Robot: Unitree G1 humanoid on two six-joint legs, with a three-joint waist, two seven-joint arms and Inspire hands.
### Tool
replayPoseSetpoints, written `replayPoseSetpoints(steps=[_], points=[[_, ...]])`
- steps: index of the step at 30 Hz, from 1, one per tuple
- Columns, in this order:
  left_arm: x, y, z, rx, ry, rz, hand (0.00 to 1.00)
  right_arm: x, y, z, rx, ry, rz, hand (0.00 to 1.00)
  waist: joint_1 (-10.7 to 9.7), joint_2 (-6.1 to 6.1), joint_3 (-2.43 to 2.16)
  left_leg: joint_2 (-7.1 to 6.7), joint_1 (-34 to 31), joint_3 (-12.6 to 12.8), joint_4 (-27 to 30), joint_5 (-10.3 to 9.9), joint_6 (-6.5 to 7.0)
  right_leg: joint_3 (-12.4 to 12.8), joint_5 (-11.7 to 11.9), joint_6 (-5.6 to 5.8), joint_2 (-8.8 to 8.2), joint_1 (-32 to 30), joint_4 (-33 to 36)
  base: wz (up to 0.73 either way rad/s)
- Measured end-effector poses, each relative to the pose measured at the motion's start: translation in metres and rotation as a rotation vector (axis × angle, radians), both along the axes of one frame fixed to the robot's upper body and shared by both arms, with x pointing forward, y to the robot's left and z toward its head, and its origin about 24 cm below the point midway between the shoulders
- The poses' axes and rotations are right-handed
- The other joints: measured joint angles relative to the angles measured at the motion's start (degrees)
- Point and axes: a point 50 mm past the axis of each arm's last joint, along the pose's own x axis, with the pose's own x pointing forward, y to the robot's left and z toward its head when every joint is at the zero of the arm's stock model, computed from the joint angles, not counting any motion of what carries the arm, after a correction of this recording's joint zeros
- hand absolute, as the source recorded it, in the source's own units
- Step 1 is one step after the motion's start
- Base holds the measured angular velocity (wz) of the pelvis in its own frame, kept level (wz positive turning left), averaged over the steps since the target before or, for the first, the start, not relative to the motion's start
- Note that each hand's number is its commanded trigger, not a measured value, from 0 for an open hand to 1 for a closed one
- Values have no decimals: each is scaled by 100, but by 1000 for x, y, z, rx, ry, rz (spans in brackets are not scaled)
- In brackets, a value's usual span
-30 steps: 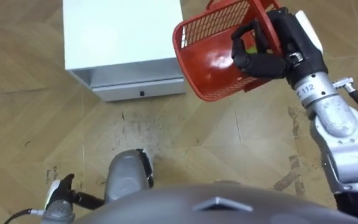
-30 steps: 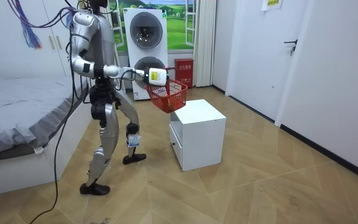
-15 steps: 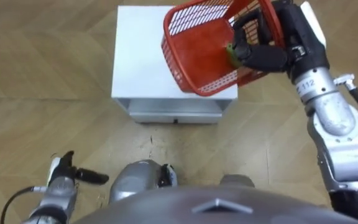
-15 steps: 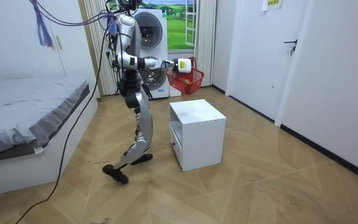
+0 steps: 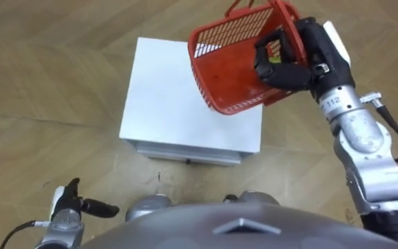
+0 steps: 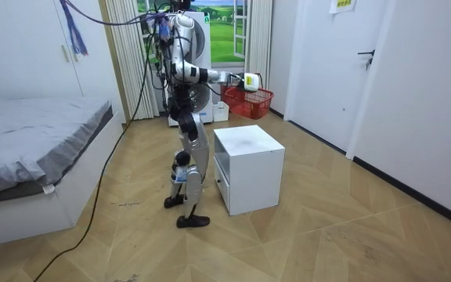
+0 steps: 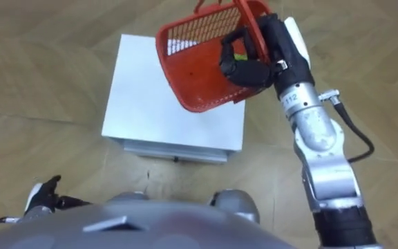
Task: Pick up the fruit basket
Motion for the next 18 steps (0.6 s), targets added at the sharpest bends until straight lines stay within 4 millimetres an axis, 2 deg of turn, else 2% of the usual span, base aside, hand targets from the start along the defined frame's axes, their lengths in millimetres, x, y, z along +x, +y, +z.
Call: replayPoseSetpoints(steps=[3,9,11,12,13,14,15,16,17,18], points=[[-12,0,-1,9,47,-29,0,1,3,-3,6,-2,-15,100,43,16,13,26,21,-95,-16,0,-1,-51,75,-10,57,195,-263,4],[-9,-4,-2,8,63,-76,0,3,-3,-28,-7,98,-56,100,99,9,27,26,-37,-205,14,3,-5,-37,77,-12,66,229,-342,11],[-9,-7,-2,4,63,-78,0,2,-1,-33,-6,115,-52,100,85,-5,29,8,-235,-187,242,2,-5,35,100,-24,0,221,-432,16],[-8,-7,-2,4,63,-78,0,3,-1,-35,-7,119,-55,100,60,-44,48,-2,-416,-153,536,0,-9,152,124,-31,-49,234,-465,38],[-3,-8,-2,4,54,-86,0,3,0,-43,-11,140,-66,100,37,-262,111,-60,-1009,-65,1307,-53,-204,758,151,-28,-227,266,-618,77],[13,-12,-2,-4,16,-118,0,1,-5,-49,-19,157,-107,100,49,-251,85,-87,-1614,-136,858,-38,-240,925,142,4,-313,82,-588,93],[23,-16,-2,-10,-7,-137,0,2,-11,-50,-35,161,-127,100,88,-126,32,-23,-1913,-158,513,211,-251,869,88,87,-302,-83,-488,70],[33,-18,-1,-6,-33,-160,0,7,-13,-56,-67,188,-141,100,251,-255,71,10,-2216,155,634,732,108,827,-126,356,-421,-391,-226,9],[32,-21,-2,-10,-24,-166,0,10,-7,-60,-82,207,-117,100,391,-248,72,34,-2234,227,619,726,116,507,-96,366,-442,-538,-193,-20],[30,-22,-3,-13,-17,-167,0,9,-3,-60,-83,207,-104,100,447,-233,82,39,-2215,207,615,726,116,371,-40,333,-425,-545,-232,-28]])
